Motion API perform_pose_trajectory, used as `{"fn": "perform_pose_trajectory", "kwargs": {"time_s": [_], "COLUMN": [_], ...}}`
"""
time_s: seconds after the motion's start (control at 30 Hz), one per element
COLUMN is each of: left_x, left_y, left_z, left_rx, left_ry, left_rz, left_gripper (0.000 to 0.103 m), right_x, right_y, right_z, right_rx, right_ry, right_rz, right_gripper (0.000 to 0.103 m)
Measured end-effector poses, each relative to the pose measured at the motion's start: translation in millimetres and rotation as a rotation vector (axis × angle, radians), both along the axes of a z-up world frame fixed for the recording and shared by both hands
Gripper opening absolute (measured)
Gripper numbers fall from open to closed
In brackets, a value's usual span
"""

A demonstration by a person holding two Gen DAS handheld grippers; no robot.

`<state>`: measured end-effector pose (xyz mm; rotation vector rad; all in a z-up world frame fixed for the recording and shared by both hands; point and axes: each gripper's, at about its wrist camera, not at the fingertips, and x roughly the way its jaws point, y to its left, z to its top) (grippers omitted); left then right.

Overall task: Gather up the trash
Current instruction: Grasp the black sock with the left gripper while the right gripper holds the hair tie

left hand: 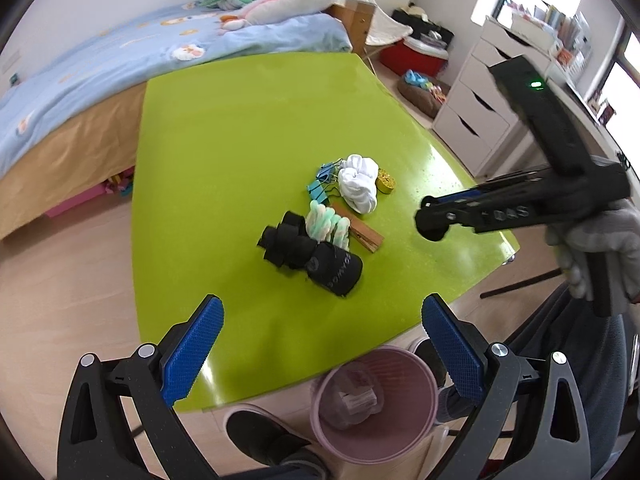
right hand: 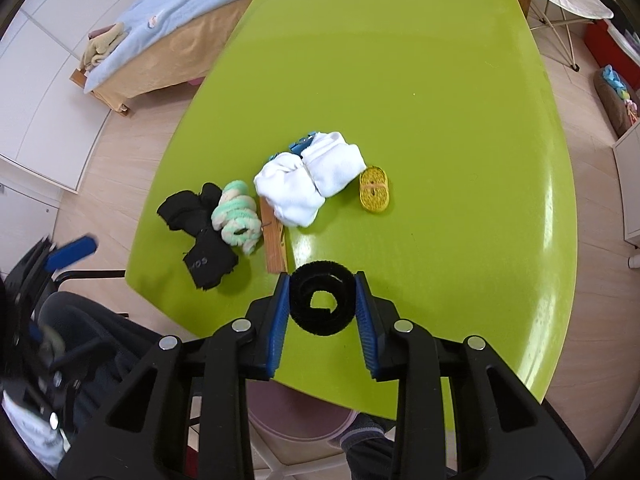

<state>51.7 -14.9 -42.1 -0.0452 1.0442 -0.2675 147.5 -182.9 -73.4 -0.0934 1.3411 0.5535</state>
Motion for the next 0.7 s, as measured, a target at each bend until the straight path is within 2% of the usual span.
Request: {"fn": "perform_pose_trajectory", "kwargs": {"time_s": [0.2,0.4,0.57,0.7], "left_x": [30.3,58.8,67.3,66.6], "left_y": [-8.6,-22.4,-27.4,-24.6], "left_z": [-15.0,-41.0,-56.2,-56.8], "left_rx": [0.032,0.114,0.162,0.147], "left_ry": [0.051,0.111,0.132,0.114], "left_rz": [-0.097,-0.194,-0.230,-0.222], "left_gripper": [0.095,0.095,0.095,0.095], "right_x": [-0.8,-3.2,-2.2,-2.0], "right_y": [-2.3,-4.0,-0.2,0.5], "right_z": [1.5,3.7,3.2,2.9], "right_rx": [0.003,-0.002,-0.009,-0.009], "right_ry": [-0.003,-0.009,-0.007,-0.009], "right_rz": [0.000,0.001,0.003,0.003], "right_gripper": [0.031,0.031,0.031,0.031]}}
